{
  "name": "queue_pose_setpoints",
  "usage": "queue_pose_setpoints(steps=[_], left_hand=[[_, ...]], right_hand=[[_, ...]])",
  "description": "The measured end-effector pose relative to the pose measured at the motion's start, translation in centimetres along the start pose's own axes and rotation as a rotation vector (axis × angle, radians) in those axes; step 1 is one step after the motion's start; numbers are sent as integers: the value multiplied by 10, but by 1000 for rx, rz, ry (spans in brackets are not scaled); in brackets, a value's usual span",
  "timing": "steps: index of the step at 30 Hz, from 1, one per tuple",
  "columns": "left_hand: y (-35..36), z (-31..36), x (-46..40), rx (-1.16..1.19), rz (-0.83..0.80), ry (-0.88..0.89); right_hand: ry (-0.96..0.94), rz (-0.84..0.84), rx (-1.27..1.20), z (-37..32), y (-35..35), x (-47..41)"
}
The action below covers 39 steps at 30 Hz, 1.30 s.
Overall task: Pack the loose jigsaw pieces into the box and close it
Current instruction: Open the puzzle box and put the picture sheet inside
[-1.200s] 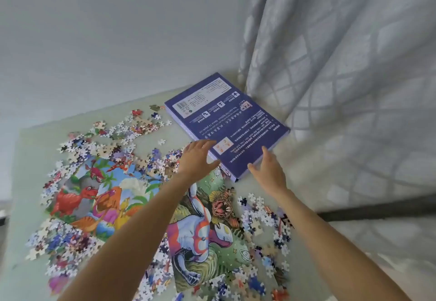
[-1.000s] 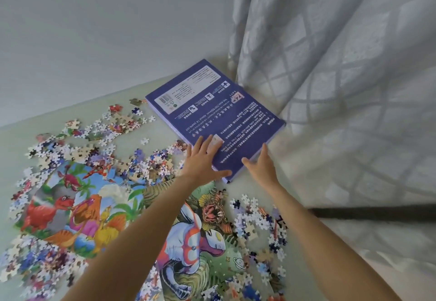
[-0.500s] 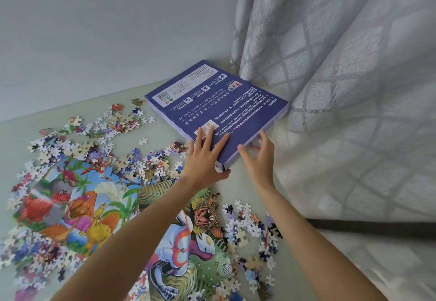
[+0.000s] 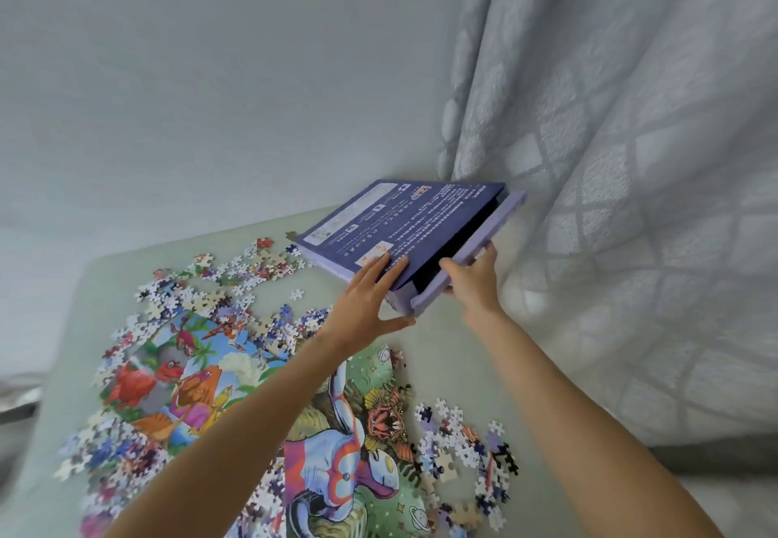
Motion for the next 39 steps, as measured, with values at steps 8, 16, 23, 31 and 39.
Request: queue_pose_setpoints(steps=[8,16,23,31,39], left_hand=[[-57,18,-12,-55,111,40],[-40,24,-9,66,31,136],[-155,17,-13,48,498,91],[-245,0,-19,430,803,-74],[-208,-48,-22,845,574,-189]], right_hand=[[-218,-71,123,-89,19,32],[-228,53,216,-81,12,42],[-877,-72,506,-165,14,85],[-1066,-346,949,-255,42,128],[-1004,-381,1275,-242,59,102]])
Point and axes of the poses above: each hand's wrist, its own x-axis away from the middle knuckle, its own y-axis out of the palm, z = x × y, the point moved 9 cm from there along -x, towards the middle knuckle, and after that the axes turned 6 degrees about y, right-handed, at the moved point
